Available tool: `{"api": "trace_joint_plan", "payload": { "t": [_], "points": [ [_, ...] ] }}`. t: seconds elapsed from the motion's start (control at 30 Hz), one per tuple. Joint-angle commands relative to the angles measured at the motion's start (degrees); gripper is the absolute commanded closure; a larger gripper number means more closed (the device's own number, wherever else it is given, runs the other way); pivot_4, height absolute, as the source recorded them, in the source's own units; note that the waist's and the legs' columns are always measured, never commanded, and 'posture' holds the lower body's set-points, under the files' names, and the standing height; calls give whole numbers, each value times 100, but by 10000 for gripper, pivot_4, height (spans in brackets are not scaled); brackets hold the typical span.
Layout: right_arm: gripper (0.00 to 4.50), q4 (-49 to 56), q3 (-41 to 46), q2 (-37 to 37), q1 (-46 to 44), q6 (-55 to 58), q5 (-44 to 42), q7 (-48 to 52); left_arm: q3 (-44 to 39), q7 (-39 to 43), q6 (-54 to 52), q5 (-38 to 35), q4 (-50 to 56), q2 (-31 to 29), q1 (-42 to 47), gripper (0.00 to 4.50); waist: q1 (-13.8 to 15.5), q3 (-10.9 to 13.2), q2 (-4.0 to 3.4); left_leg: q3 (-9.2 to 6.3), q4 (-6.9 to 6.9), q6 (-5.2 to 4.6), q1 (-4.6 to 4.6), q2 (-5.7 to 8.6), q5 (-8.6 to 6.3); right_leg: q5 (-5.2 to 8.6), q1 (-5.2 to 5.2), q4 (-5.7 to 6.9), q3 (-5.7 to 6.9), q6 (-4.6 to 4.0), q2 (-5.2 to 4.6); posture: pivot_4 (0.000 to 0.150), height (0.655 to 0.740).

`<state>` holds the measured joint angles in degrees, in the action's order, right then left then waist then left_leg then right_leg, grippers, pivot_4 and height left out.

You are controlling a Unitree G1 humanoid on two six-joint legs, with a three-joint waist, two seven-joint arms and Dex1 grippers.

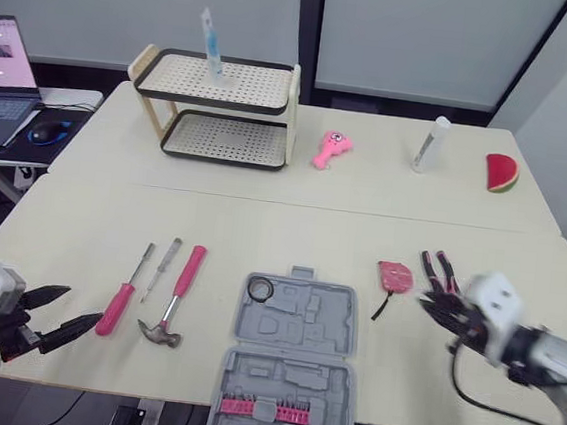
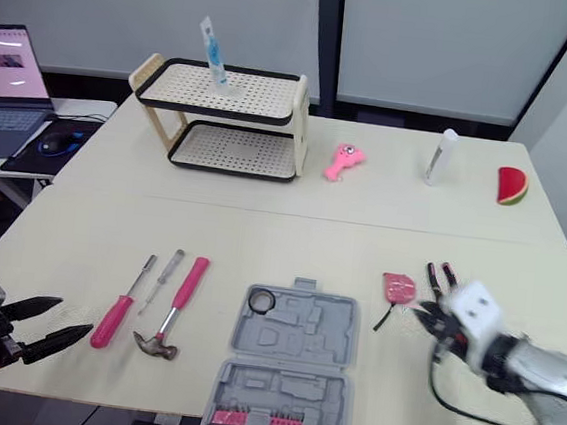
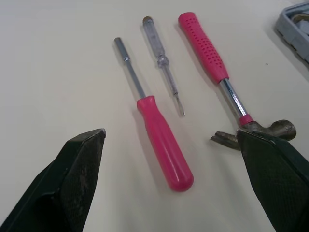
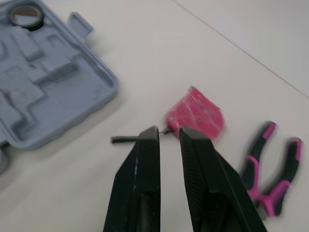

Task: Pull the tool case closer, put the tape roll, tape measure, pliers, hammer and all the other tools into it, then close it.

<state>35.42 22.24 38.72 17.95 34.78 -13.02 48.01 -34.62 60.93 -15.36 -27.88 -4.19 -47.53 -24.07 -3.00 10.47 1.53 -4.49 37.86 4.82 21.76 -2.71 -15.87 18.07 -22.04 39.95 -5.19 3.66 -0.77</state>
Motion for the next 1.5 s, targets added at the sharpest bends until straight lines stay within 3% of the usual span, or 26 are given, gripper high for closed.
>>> {"api": "trace_joint_plan", "payload": {
  "t": [0.03,0.3,0.53,0.8,1.0,1.1,1.3,1.43,1.5],
  "points": [
    [33806,-164,956,-73,734,-693,-66,147,-256,-278,-242,-43,444,111,-253,0,4,-12,17,0,0,0,-1,0,0,0,1,0,0,0,0,1500,7350],
    [17726,-839,1523,-443,1810,-1628,-157,264,-363,-832,-945,-135,928,297,-454,0,-17,-28,33,23,-4,1,-25,-2,-1,17,11,-3,-31,6,1,1500,7350],
    [339,-813,1204,-398,1806,-1697,-174,136,-579,-1146,-1407,-214,1464,457,-766,0,-25,-25,30,35,-10,3,-25,-3,-3,39,6,-17,-42,-9,-1,1500,7350],
    [339,-151,395,-324,1168,-1162,-277,-258,-401,-802,-1663,-458,2631,278,-903,0,-8,-22,27,35,-11,5,-10,-2,-3,23,6,-51,-40,-17,-5,1500,7350],
    [339,290,-942,-793,384,-283,-56,-1195,580,-384,-1604,-718,3360,-100,140,0,78,-5,-4,27,-14,6,2,-1,-3,10,2,-77,-34,-19,-6,1500,7350],
    [339,181,-1535,-1226,-45,64,250,-1897,1207,-82,-1490,-804,3562,-224,800,0,109,-2,-8,33,-17,7,19,3,-4,-17,0,-100,-40,19,-9,1500,7350],
    [339,-140,-2133,-2035,-610,480,651,-2931,2132,752,-912,-707,3419,-360,1747,0,106,1,-12,34,-35,9,24,3,-6,-17,-18,-99,-37,19,-7,1500,7350],
    [9503,-403,-2247,-2425,-845,807,787,-3417,2670,1059,-614,-585,3251,-304,2280,0,103,-1,-15,34,-58,8,14,3,-5,-16,-18,-96,-37,17,-6,1500,7350],
    [9503,-468,-2252,-2574,-926,960,800,-3581,2836,1164,-446,-508,3165,-267,2387,0,103,-2,-17,34,-64,8,12,3,-4,-16,-19,-96,-37,17,-5,1500,7350]
  ]
}}
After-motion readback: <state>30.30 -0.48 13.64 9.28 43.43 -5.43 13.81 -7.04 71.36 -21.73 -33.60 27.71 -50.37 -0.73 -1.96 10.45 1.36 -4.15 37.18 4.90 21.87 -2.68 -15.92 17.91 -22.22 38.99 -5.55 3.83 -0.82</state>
